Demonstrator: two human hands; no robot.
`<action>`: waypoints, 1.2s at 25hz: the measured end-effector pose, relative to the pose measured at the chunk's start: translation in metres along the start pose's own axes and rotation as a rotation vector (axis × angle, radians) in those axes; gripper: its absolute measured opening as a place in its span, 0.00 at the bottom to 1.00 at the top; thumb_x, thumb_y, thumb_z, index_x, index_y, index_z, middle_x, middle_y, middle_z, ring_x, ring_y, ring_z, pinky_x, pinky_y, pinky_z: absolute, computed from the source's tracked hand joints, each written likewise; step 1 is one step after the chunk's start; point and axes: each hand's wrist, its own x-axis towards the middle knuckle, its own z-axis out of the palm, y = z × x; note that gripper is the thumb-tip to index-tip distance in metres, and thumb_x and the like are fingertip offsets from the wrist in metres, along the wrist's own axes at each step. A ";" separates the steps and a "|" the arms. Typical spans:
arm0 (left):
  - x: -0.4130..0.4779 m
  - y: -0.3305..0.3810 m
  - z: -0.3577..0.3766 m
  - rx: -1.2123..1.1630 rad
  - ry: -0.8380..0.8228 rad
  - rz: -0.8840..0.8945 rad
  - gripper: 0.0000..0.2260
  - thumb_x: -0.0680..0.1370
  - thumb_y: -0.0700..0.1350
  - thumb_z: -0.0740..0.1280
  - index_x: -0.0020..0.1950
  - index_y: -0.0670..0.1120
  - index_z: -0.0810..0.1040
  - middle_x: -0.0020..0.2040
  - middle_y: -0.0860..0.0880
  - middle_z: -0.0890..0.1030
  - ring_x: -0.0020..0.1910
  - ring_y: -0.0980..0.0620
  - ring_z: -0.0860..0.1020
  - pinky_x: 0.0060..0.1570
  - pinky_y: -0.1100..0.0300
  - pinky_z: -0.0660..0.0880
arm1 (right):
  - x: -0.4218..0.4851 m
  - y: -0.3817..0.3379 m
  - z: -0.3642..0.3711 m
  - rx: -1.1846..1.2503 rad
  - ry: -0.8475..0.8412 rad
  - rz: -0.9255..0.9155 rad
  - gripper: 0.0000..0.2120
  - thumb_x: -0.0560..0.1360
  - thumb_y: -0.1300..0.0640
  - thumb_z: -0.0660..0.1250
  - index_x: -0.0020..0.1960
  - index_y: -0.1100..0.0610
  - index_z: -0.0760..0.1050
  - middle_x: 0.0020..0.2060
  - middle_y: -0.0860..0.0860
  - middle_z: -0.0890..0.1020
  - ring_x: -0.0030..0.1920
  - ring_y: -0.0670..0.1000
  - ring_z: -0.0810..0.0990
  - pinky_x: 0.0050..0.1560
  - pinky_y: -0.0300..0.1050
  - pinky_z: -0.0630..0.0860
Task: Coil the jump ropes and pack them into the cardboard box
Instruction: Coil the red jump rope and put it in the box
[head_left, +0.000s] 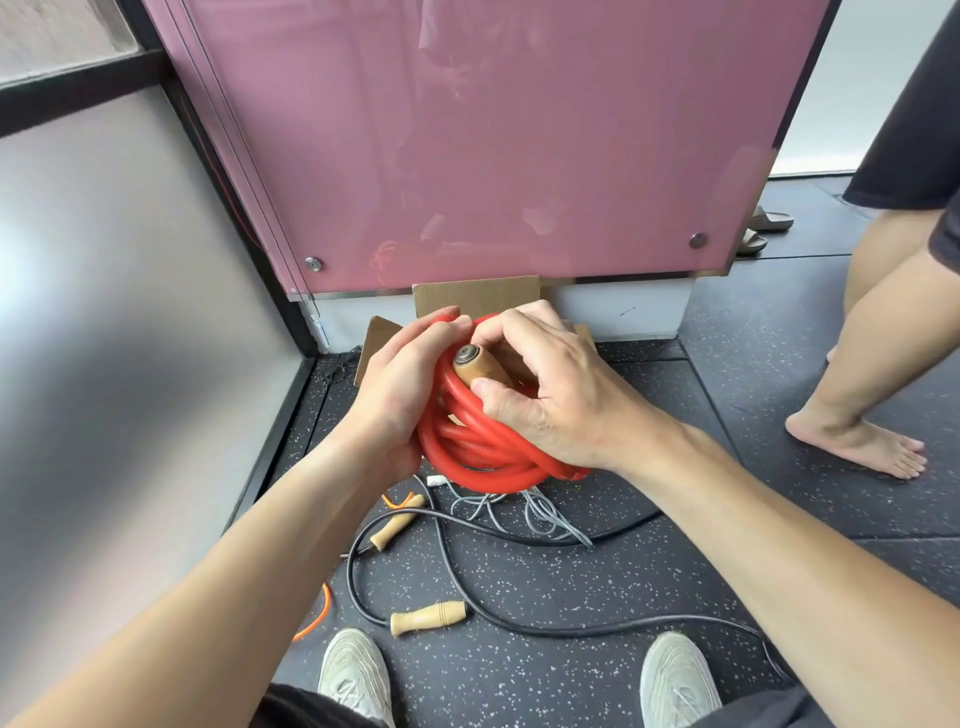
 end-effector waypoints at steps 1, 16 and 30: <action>0.001 0.000 -0.003 0.004 -0.002 0.001 0.22 0.69 0.49 0.75 0.61 0.46 0.82 0.57 0.38 0.83 0.53 0.42 0.82 0.60 0.45 0.77 | 0.000 -0.003 0.003 0.051 0.010 0.017 0.15 0.74 0.47 0.64 0.56 0.55 0.74 0.46 0.35 0.74 0.56 0.47 0.74 0.61 0.32 0.63; 0.001 -0.004 -0.006 0.057 -0.070 -0.015 0.17 0.73 0.52 0.70 0.62 0.54 0.81 0.58 0.43 0.85 0.61 0.41 0.81 0.65 0.41 0.75 | -0.002 -0.013 0.010 0.270 0.174 0.172 0.13 0.77 0.56 0.68 0.50 0.42 0.65 0.40 0.42 0.79 0.42 0.42 0.73 0.48 0.40 0.69; -0.014 0.011 0.001 0.132 -0.079 0.013 0.13 0.76 0.42 0.70 0.59 0.50 0.84 0.51 0.41 0.85 0.43 0.46 0.79 0.47 0.51 0.77 | 0.008 -0.011 -0.005 -0.158 0.136 -0.024 0.09 0.76 0.50 0.69 0.43 0.53 0.72 0.32 0.40 0.68 0.31 0.45 0.68 0.35 0.41 0.69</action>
